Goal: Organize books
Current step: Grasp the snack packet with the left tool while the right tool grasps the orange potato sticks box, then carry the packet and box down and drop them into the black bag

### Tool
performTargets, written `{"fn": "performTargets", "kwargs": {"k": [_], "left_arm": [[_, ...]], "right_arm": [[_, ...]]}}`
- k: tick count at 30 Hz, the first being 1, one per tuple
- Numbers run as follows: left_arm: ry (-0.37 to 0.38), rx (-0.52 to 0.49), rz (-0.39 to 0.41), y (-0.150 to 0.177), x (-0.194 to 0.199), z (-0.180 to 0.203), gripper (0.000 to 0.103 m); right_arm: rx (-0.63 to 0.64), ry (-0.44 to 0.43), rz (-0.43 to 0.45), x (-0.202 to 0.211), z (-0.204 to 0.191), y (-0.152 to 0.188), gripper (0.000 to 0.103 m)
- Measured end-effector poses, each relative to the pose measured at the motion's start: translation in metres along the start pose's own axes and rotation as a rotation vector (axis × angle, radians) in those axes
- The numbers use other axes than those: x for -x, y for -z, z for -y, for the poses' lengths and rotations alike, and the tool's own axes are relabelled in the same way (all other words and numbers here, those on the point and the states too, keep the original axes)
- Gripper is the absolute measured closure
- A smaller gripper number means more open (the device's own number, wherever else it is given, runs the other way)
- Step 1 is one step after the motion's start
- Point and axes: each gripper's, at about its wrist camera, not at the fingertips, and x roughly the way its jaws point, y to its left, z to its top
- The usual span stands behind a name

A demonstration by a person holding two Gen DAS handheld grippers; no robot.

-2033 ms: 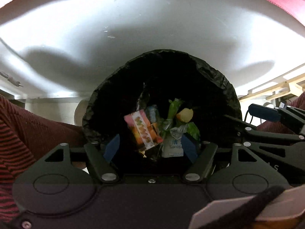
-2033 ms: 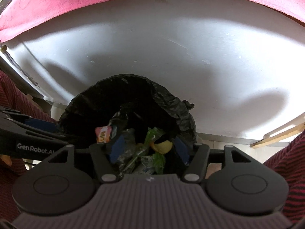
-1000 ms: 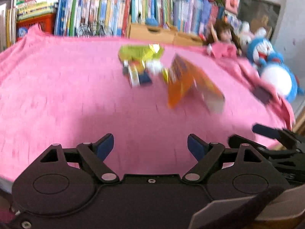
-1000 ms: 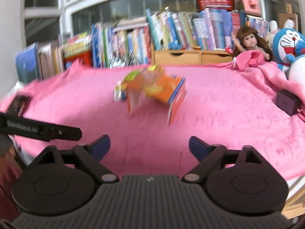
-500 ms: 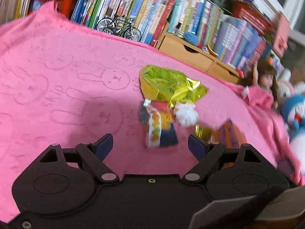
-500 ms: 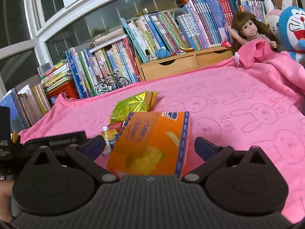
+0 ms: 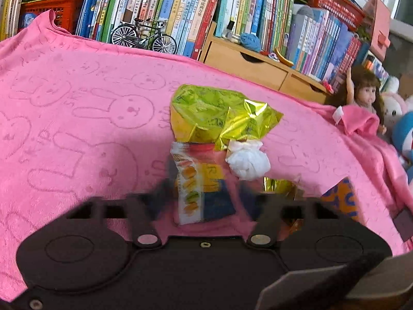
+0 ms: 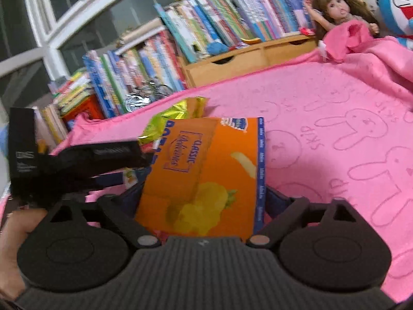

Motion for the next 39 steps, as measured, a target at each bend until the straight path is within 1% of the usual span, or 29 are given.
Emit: {"fn": "performTargets", "kwargs": {"k": [3, 7, 12, 17, 23, 29, 34, 39], "left_arm": [[0.015, 0.017, 0.002, 0.003, 0.007, -0.003, 0.065], [0.014, -0.018, 0.026, 0.006, 0.024, -0.004, 0.065], [0.02, -0.05, 0.063, 0.01, 0.054, -0.005, 0.065], [0.041, -0.083, 0.081, 0.023, 0.089, -0.006, 0.065], [0.053, -0.137, 0.108, 0.045, 0.134, -0.004, 0.065], [0.07, -0.177, 0.117, 0.075, 0.175, -0.007, 0.065], [0.108, -0.133, 0.069, 0.099, 0.197, -0.019, 0.065], [0.095, -0.14, 0.0, 0.127, 0.209, -0.029, 0.065]], "right_arm": [[0.029, 0.0, 0.035, 0.008, -0.007, 0.002, 0.014], [0.036, -0.013, 0.081, 0.021, -0.011, -0.002, 0.014], [0.042, -0.028, 0.104, 0.034, -0.014, -0.008, 0.014], [0.059, -0.041, 0.103, 0.047, -0.016, -0.003, 0.014], [0.087, -0.077, 0.078, 0.066, -0.021, 0.013, 0.014], [0.157, -0.116, 0.045, 0.085, -0.034, 0.037, 0.014], [0.208, -0.152, -0.01, 0.1, -0.042, 0.062, 0.014], [0.231, -0.192, -0.08, 0.111, -0.043, 0.085, 0.014]]}}
